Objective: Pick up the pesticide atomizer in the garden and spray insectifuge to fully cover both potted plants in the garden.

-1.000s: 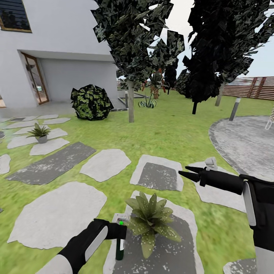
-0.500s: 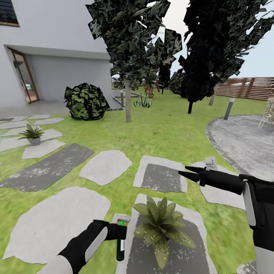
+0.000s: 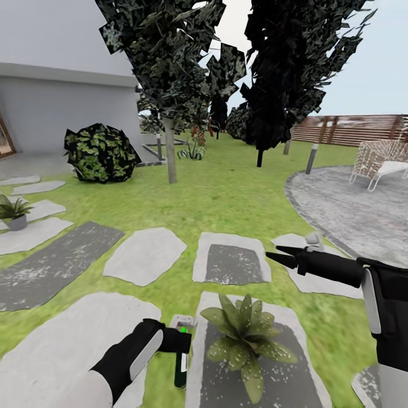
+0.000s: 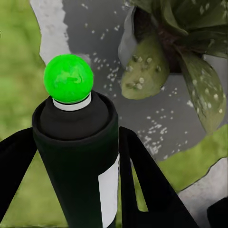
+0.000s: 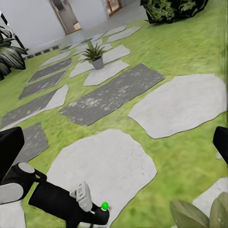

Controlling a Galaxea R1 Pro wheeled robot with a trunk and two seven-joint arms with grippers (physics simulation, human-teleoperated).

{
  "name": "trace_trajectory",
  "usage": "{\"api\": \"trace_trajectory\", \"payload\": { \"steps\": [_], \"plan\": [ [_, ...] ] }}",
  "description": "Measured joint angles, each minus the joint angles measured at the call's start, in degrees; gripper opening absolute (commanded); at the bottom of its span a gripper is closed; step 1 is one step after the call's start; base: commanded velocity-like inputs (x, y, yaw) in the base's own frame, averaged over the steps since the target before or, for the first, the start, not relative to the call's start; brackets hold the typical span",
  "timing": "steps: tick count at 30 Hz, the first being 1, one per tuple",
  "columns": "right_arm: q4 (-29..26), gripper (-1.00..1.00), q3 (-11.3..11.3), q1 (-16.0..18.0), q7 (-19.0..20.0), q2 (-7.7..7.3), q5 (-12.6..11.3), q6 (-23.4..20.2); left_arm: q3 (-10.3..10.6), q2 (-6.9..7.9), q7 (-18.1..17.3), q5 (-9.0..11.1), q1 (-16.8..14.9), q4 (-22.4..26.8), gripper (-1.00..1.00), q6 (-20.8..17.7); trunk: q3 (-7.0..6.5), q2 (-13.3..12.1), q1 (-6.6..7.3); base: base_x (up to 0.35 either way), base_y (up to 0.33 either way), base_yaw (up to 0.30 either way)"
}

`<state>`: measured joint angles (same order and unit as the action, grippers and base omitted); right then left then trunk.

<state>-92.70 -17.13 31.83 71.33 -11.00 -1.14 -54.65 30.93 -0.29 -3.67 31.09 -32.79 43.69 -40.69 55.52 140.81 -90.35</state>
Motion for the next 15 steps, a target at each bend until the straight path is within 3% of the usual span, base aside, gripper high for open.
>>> {"api": "trace_trajectory", "payload": {
  "steps": [6,8,11,15],
  "plan": [
    [0.0,1.0,0.0,0.0,0.1,-0.01,-0.1,0.0,0.4,-0.5,-0.4,0.1,-1.4,0.3,-1.0,-2.5,0.0,0.0,0.0,0.16,0.307,-0.275],
    [0.0,1.0,0.0,0.0,0.1,0.01,-0.1,0.0,1.1,-1.14,-0.8,0.3,-1.4,2.0,-1.0,-2.7,0.0,0.0,0.0,0.079,0.119,-0.214],
    [0.0,1.0,0.0,-0.1,0.1,-0.03,-0.1,0.1,3.9,-1.72,1.1,0.0,-1.2,6.7,-1.0,-3.0,0.0,0.0,-0.01,0.027,0.04,-0.079],
    [0.0,1.0,0.0,-0.3,0.1,-0.01,-0.1,0.3,5.0,-2.17,3.5,0.2,-0.8,8.9,-1.0,-3.0,0.0,0.0,-0.02,0.006,0.008,-0.016]
  ]
}}
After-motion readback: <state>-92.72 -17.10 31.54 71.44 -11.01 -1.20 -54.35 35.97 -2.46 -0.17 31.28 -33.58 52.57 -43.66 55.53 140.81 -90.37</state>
